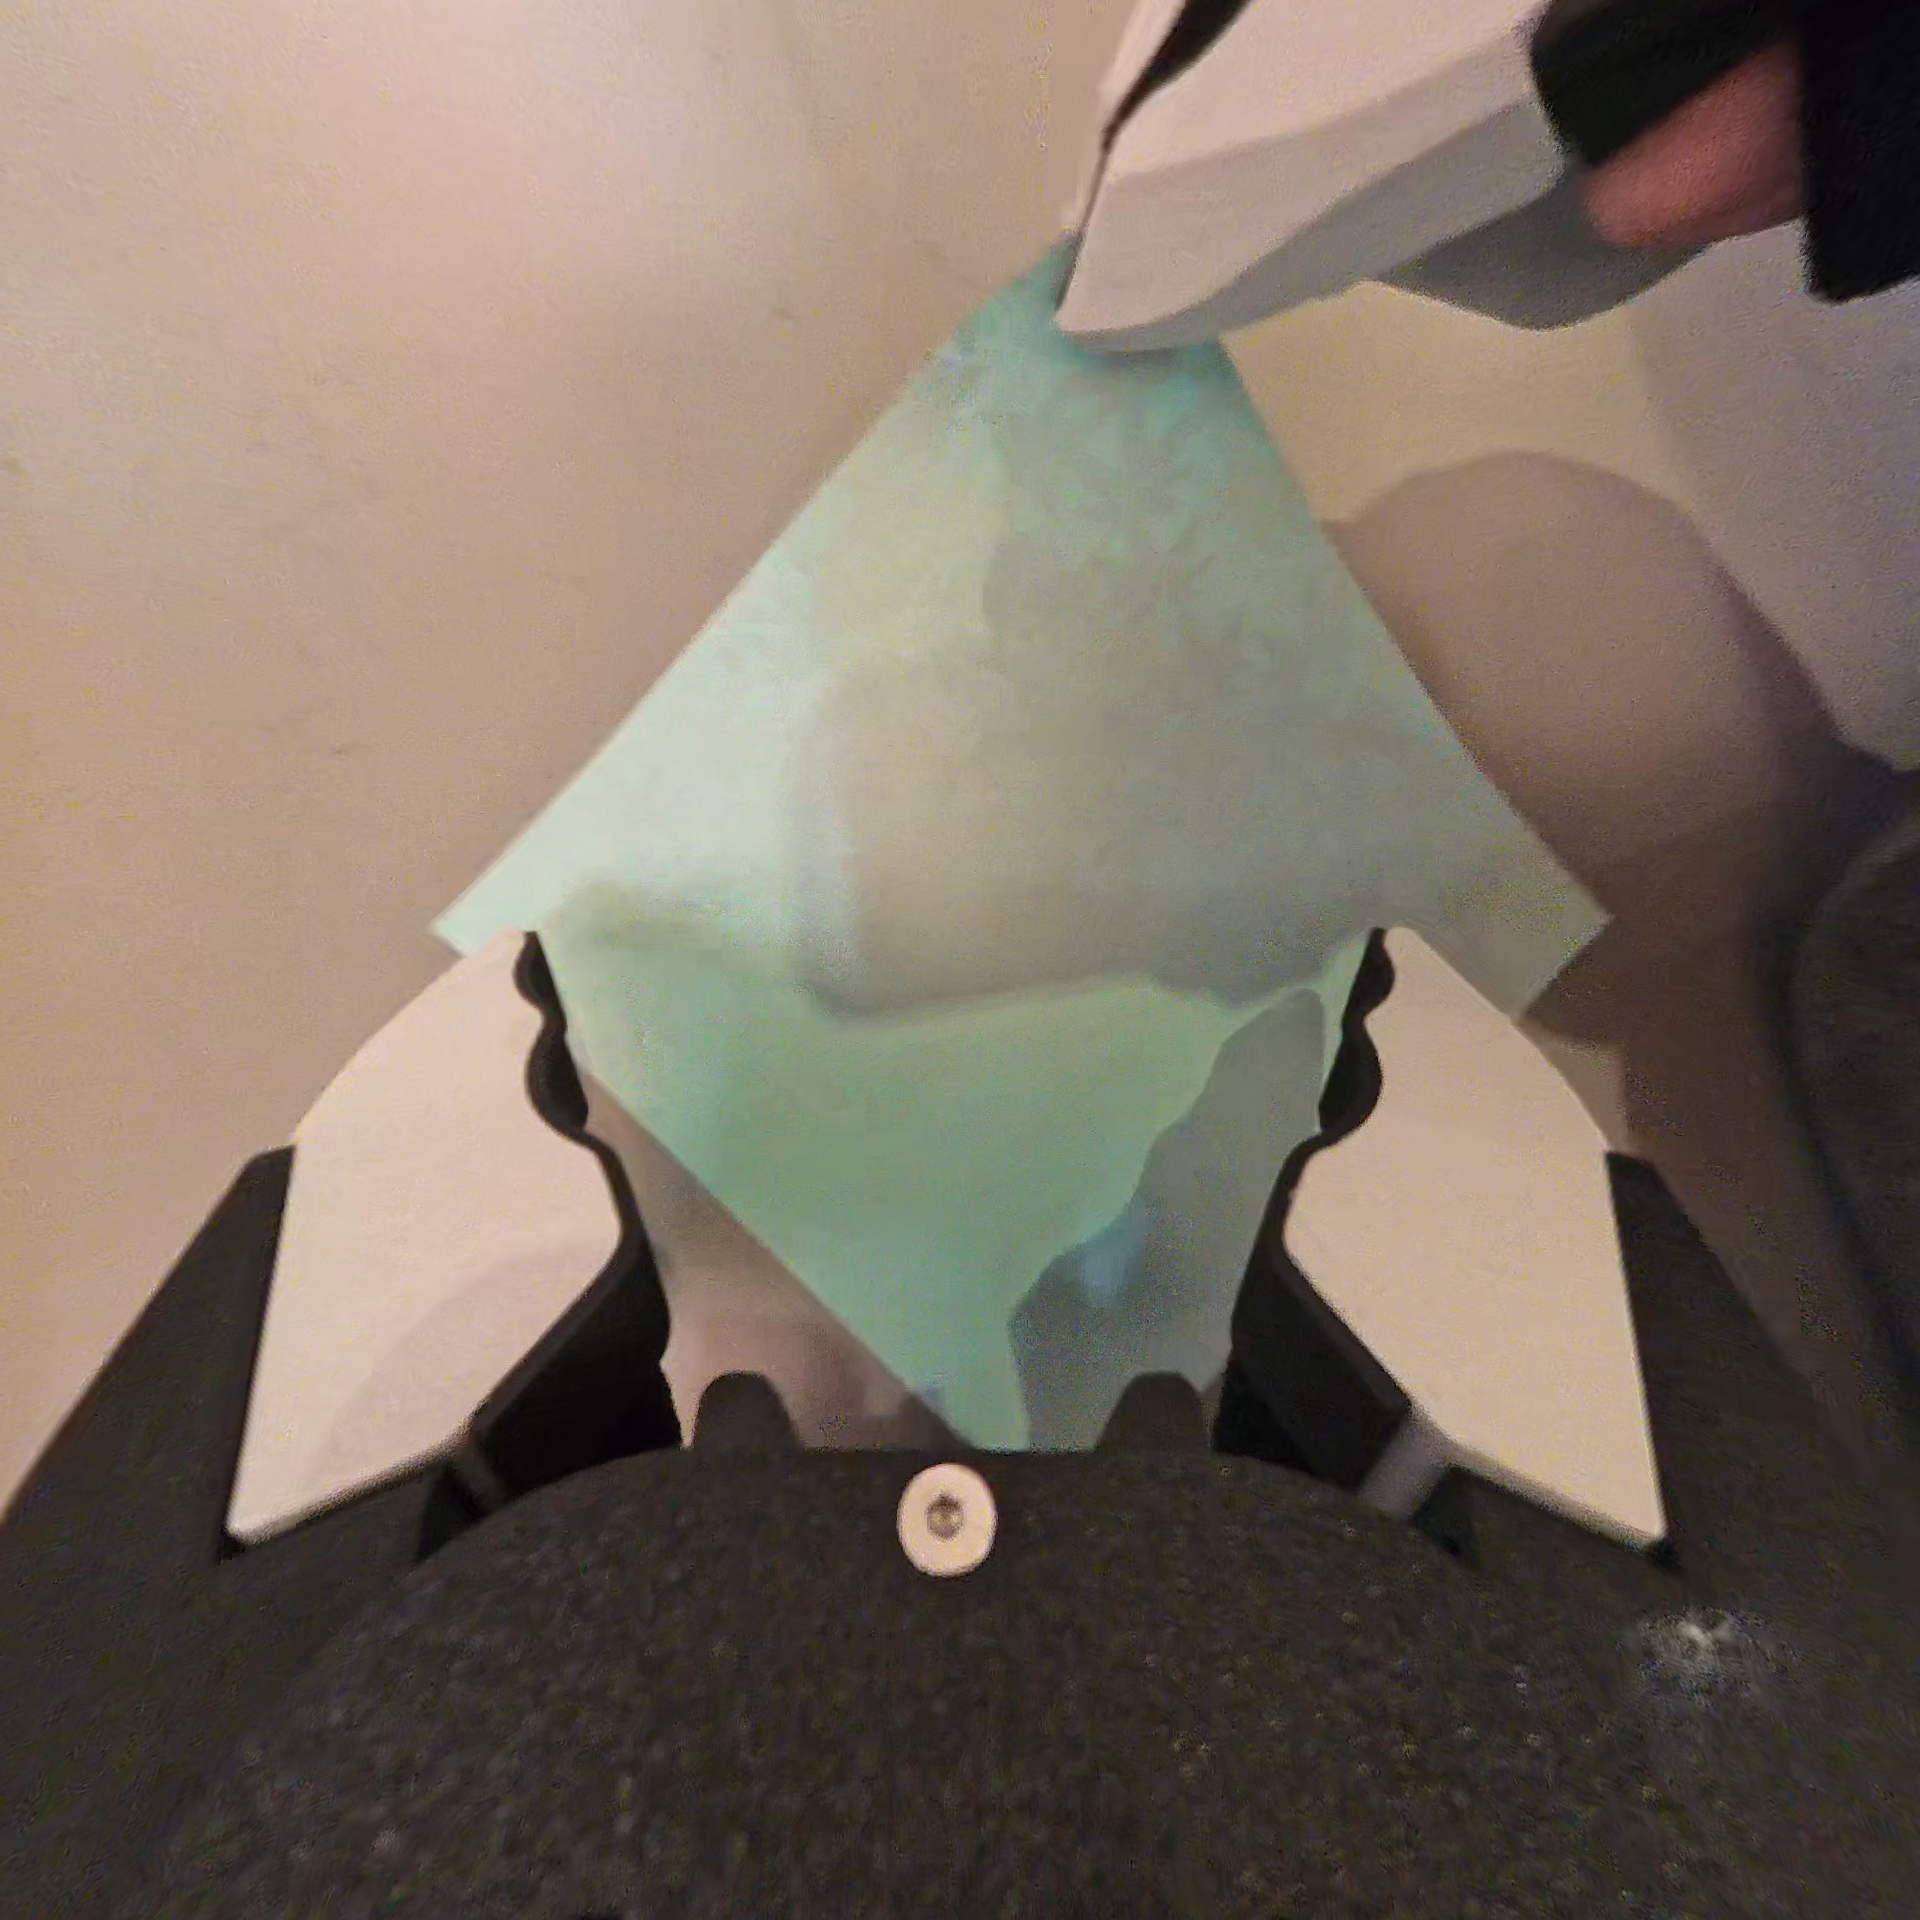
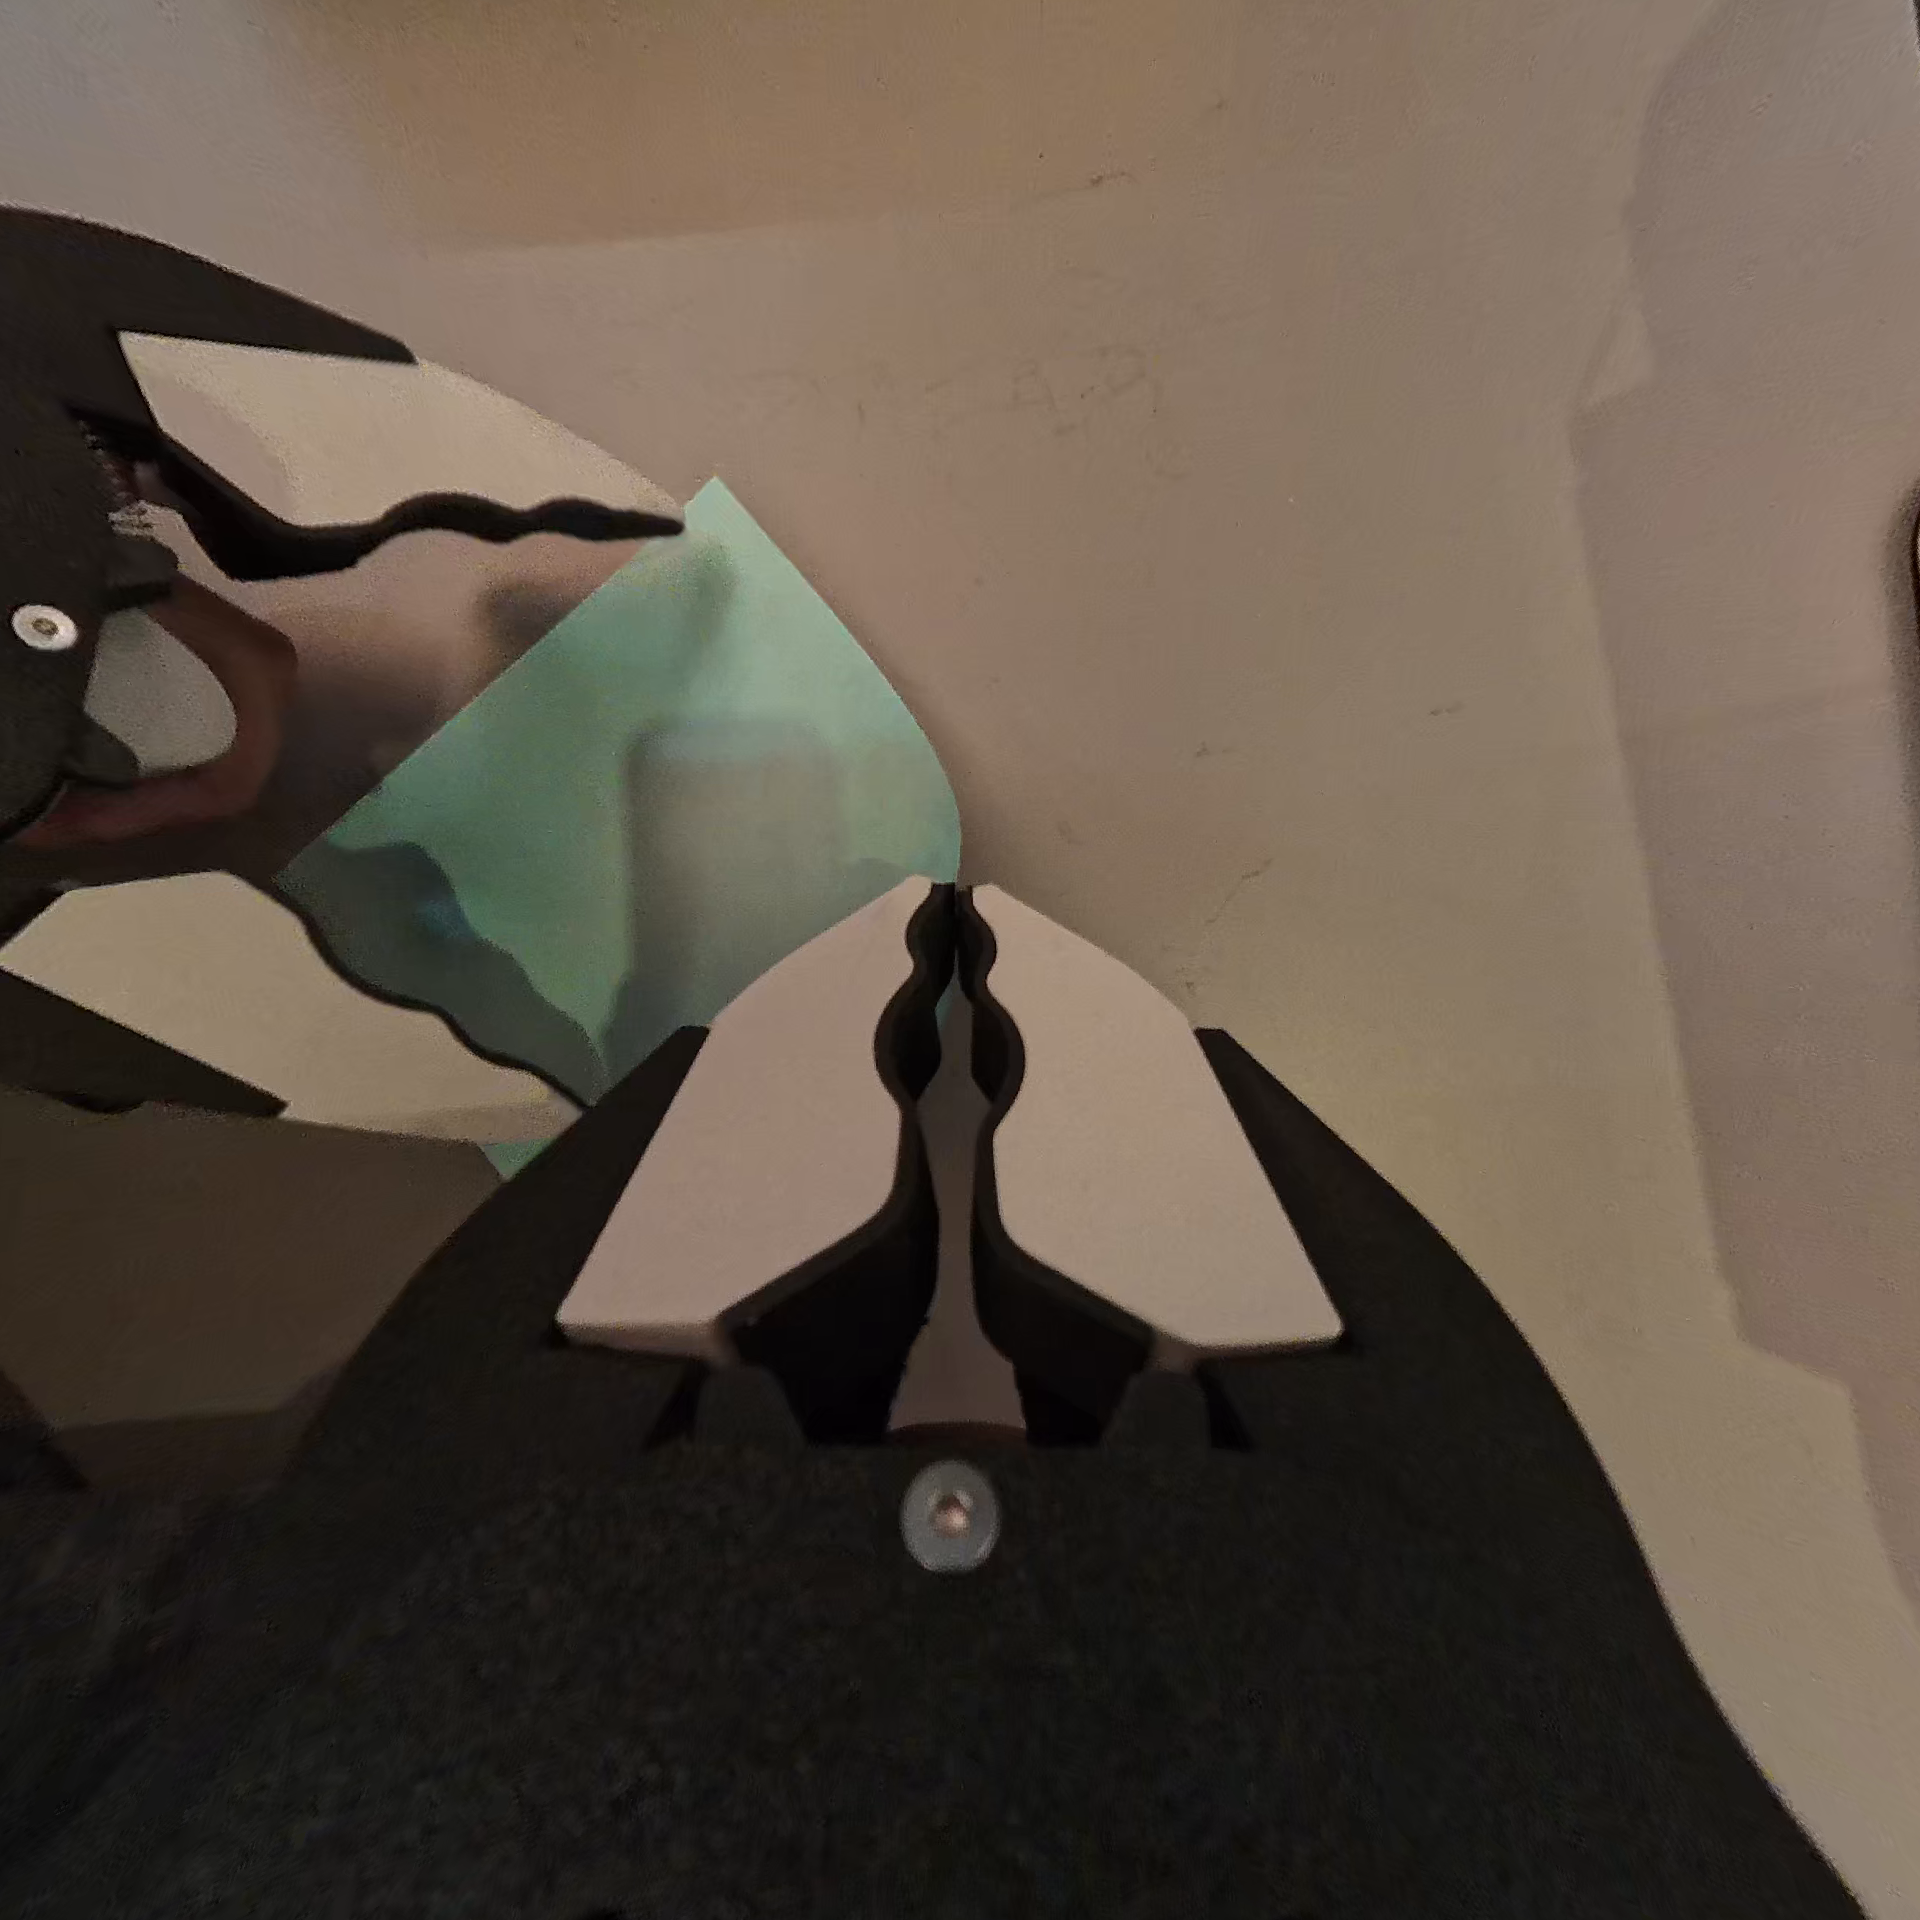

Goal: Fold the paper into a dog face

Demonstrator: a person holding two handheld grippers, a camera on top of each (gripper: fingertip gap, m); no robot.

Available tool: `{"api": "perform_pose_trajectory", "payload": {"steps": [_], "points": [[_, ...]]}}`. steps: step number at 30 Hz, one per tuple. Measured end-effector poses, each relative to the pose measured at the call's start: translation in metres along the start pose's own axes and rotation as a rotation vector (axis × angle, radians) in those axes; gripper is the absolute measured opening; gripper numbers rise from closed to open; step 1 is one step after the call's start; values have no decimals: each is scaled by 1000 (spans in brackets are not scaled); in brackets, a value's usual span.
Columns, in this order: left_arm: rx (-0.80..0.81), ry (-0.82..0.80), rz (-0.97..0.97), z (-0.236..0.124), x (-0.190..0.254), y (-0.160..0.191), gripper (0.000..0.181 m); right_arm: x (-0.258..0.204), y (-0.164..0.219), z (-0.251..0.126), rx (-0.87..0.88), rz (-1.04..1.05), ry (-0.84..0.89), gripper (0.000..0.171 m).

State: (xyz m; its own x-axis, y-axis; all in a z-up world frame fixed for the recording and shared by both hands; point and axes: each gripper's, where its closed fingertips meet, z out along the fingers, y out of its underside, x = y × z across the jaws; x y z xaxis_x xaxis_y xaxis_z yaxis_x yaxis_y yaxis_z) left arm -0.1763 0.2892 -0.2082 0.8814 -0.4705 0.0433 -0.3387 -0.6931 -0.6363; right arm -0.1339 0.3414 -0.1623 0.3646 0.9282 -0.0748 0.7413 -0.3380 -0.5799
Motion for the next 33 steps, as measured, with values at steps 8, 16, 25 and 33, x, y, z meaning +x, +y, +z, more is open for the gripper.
{"api": "perform_pose_trajectory", "payload": {"steps": [8,16,25,33], "points": [[-44,-28,45,9,0,10,137,0,1,3,-11,6,-3,0],[-20,-37,-19,-2,0,7,136,-3,-1,4,-8,-1,0,0],[-28,-81,-29,5,-7,14,137,-8,-1,3,-2,-1,-3,0],[-41,-73,-20,5,-6,15,138,-24,-12,-6,30,-60,4,0]]}}
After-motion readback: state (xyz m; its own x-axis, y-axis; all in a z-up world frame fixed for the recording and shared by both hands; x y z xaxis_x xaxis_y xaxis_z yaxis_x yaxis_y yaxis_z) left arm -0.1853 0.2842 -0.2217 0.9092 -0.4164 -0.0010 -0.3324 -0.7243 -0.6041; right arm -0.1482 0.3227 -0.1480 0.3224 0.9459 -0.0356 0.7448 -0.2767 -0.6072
